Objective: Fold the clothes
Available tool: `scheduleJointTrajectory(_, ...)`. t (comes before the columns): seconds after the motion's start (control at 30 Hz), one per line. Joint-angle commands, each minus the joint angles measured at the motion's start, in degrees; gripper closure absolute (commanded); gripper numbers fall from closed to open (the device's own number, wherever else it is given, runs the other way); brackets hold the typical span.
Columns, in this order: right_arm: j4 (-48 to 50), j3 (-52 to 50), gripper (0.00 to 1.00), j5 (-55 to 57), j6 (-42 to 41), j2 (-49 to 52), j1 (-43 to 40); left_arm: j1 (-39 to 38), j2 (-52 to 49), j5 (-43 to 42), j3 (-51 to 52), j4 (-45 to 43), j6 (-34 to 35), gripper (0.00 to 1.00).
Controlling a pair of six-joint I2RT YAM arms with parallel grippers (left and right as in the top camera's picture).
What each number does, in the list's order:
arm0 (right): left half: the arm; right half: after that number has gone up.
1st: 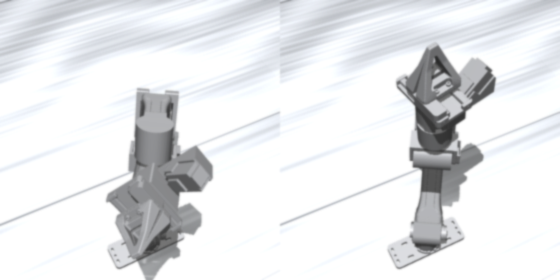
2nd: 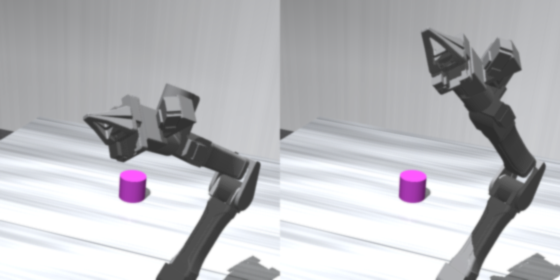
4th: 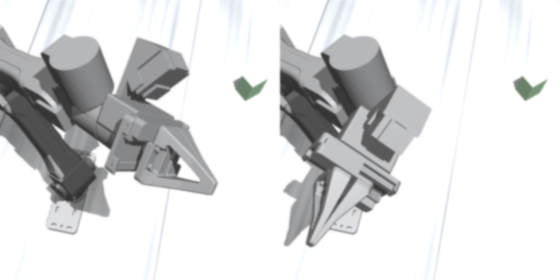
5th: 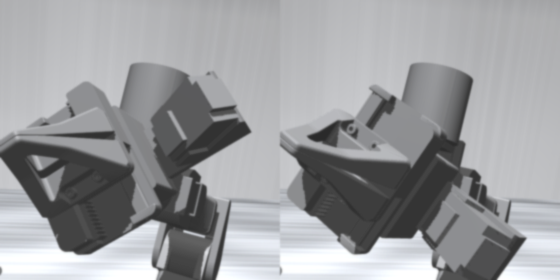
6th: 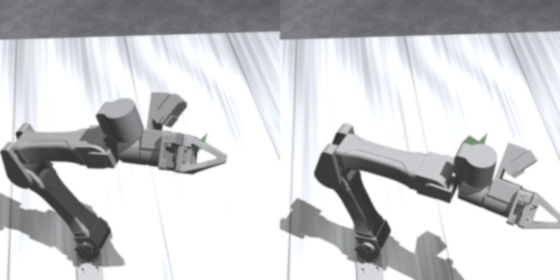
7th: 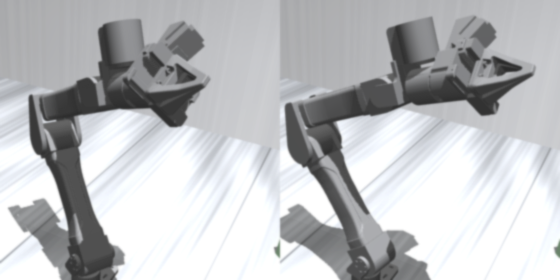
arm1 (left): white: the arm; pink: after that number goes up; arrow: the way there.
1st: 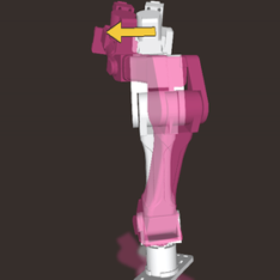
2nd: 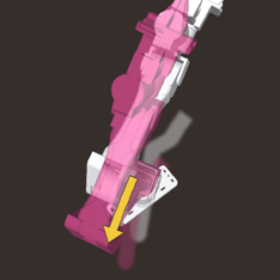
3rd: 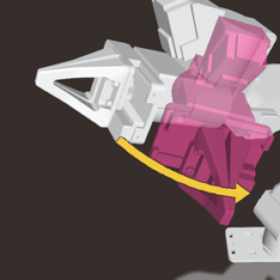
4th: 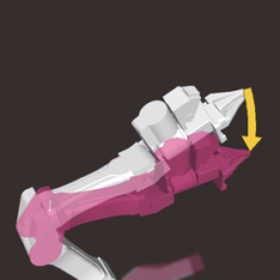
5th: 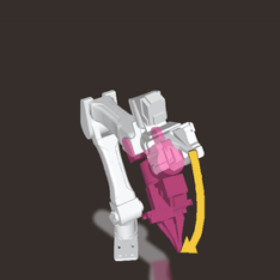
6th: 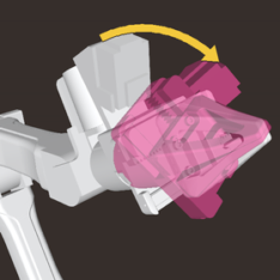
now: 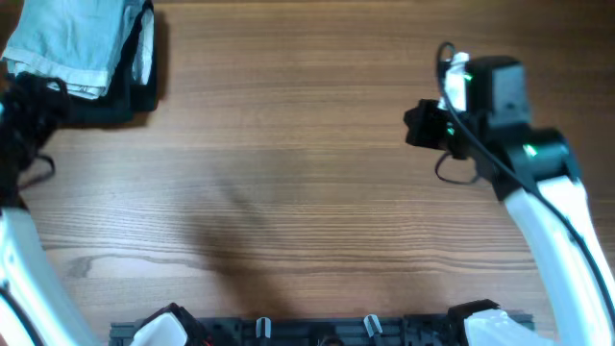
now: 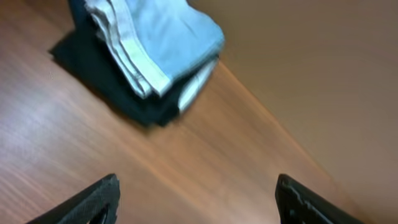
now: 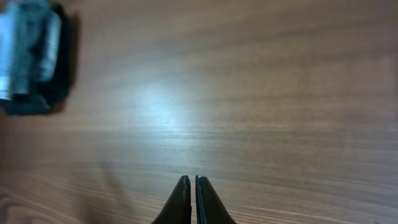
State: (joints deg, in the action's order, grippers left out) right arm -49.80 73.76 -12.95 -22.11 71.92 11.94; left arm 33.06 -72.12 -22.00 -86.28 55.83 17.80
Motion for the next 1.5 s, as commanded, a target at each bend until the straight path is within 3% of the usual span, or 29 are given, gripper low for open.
scheduleJointTrajectory(0.0, -1.55, 1.42, 0.96, -0.20, 3.13, -7.58, 0.24, 0.04, 7.61, -7.96, -0.09, 5.79, -8.92, 0.21)
scheduleJointTrajectory(0.17, -5.57, 1.42, 0.95, -0.17, 5.64, -16.85, 0.24, -5.44, 14.80, -13.05, 0.02, 13.94, -17.92, 0.24)
scheduleJointTrajectory(0.2, -5.88, 1.42, 0.92, -0.17, 5.64, -18.75, 0.24, -7.65, 16.11, -13.09, 0.02, 14.40, -19.12, 0.20)
scheduleJointTrajectory(0.23, -5.99, 1.42, 0.80, -0.02, 5.62, -19.91, 0.24, -9.31, 16.87, -13.11, 0.02, 14.53, -19.08, 0.14)
scheduleJointTrajectory(0.27, -6.16, 1.42, 0.61, 0.04, 5.62, -20.61, 0.24, -10.34, 17.31, -13.11, 0.02, 14.60, -19.08, 0.00)
scheduleJointTrajectory(0.3, -6.62, 1.42, 0.11, 0.07, 5.60, -21.53, 0.24, -11.80, 17.81, -13.11, 0.02, 14.75, -19.06, 0.00)
scheduleJointTrajectory(0.33, -6.93, 1.42, 0.00, 0.28, 5.55, -21.70, 0.24, -12.50, 17.88, -13.11, 0.02, 14.78, -18.80, 0.00)
scheduleJointTrajectory(0.63, -11.17, 1.40, 0.00, 0.90, 5.46, -18.73, 0.24, -13.73, 17.14, -13.27, 0.02, 20.09, -18.67, 0.00)
scheduleJointTrajectory(1.07, -11.08, 1.40, 0.00, 0.90, 5.46, -2.89, 0.24, -13.75, 17.68, -11.50, 0.02, 20.13, -18.69, 0.00)
scheduleJointTrajectory(1.3, -10.05, 1.40, 0.00, 0.90, 5.42, 10.25, 0.24, -27.04, 25.81, -4.63, 0.02, 20.28, -18.73, 0.00)
scheduleJointTrajectory(1.47, -5.57, 1.40, 0.00, 0.90, 5.46, 17.11, 0.24, -29.57, 33.09, -1.90, 1.73, 18.32, -19.08, 0.00)
